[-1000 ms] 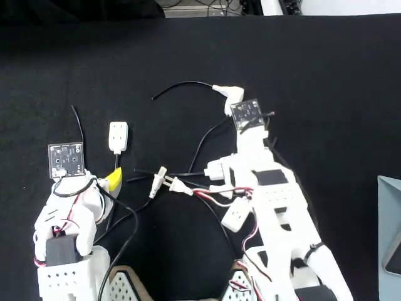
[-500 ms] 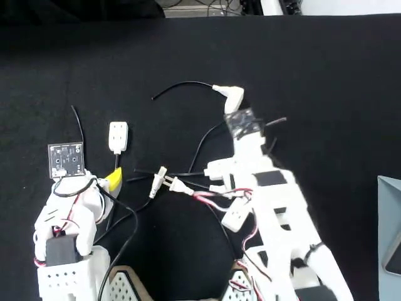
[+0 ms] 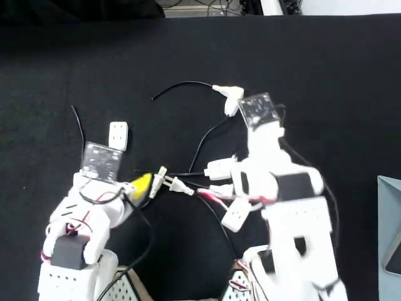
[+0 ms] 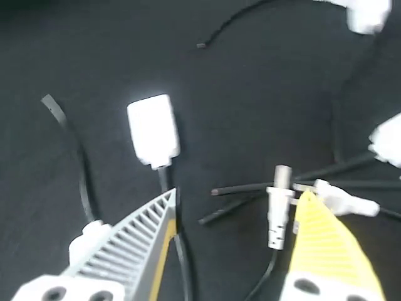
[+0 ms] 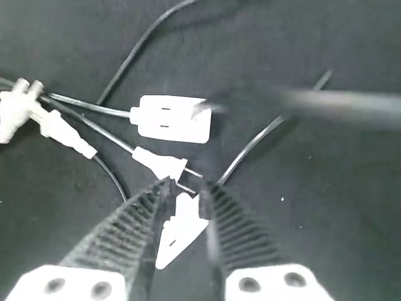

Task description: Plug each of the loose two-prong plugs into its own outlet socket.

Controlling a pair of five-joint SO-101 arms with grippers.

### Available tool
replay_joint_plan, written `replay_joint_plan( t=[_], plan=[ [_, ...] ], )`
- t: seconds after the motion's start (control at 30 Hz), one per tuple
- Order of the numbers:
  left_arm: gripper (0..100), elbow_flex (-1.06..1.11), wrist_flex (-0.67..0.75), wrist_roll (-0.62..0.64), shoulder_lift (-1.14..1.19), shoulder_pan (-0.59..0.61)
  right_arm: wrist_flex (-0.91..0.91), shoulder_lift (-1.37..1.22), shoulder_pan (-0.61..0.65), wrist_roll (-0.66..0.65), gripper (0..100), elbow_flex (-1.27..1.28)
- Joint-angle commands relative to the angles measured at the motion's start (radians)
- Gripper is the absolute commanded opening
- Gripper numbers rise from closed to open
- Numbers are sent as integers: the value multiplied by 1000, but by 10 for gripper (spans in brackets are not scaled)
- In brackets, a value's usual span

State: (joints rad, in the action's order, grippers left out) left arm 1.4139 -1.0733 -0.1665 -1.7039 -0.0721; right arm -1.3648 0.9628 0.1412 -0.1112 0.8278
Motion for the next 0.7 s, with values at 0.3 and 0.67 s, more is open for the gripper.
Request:
replay_joint_plan(
  t=[0.3, 0.67],
  plan=[
    [300, -312, 126, -64, 471, -157, 2, 406, 8, 77, 15, 59],
    [300, -392, 454, -204, 933, -355, 0, 407, -69, 138, 15, 33]
  ],
)
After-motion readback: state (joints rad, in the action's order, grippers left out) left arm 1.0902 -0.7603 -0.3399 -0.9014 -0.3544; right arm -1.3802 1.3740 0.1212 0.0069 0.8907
